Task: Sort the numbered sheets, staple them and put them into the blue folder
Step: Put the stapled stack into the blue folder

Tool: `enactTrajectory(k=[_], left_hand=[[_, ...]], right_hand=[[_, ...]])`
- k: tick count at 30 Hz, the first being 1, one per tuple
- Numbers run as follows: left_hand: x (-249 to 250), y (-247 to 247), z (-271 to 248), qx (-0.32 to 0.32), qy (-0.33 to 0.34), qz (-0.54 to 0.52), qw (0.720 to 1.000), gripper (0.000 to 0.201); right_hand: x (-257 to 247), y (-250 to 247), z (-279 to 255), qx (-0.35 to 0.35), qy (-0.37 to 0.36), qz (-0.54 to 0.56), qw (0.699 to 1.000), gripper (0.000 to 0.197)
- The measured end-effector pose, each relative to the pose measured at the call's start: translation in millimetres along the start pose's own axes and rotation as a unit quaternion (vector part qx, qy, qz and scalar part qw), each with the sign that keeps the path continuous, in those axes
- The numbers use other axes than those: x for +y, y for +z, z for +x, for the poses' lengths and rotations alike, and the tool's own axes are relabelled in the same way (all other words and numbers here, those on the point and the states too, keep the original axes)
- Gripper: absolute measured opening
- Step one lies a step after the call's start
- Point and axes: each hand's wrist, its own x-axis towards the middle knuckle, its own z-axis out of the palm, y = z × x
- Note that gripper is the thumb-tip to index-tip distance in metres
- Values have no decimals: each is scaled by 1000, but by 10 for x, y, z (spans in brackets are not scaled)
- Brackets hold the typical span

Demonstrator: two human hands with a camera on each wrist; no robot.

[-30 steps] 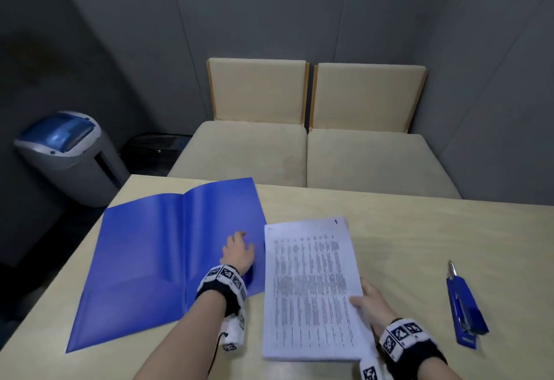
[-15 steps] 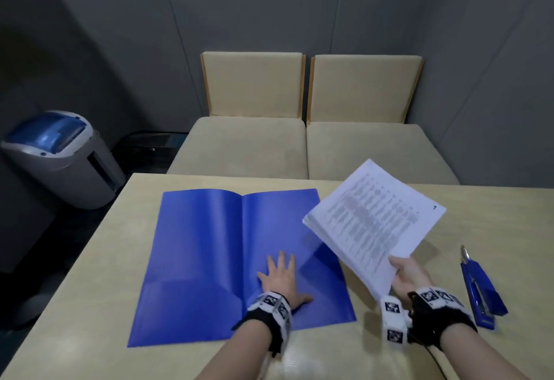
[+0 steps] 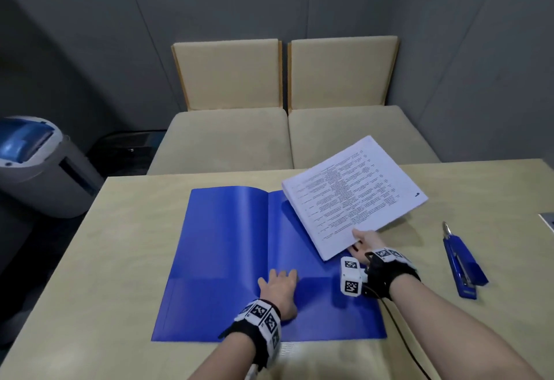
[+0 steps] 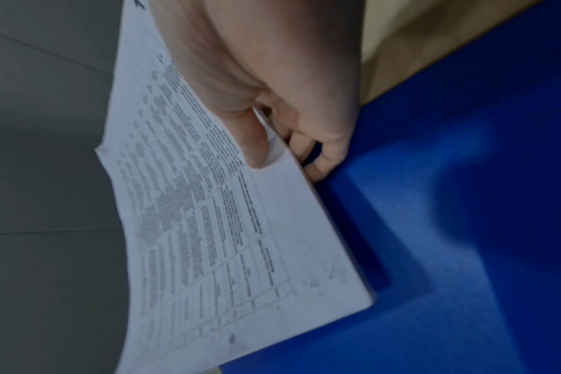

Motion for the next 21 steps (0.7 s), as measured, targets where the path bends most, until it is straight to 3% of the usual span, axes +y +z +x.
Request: enactTrajectory(k=[8,16,18,19,20,21], left_hand=[[-113,45,-19,26,66,-49,996,33],[-123,42,-45,29,50,-137,989,33],[-110,31,-92,64,48,-117,990,30],[-99,32,-128,114,54,-75,989,26],[-102,73,-136,157,66,-25,985,38],[-98,83,-169,135,74,12,988,65]], right_hand=[[45,9,-27,-66,-48,-114,990,37],[-102,-229,-187,-116,-45,-300,946,48],[-115,-256,-149,-104,-43,-335,936,53],[-109,-257,-122,-93,-43,-347,932,53],[-101,-253,-84,-77,-46,-358,929,53],[-89,-250,-38,-66,-51,-371,925,53]])
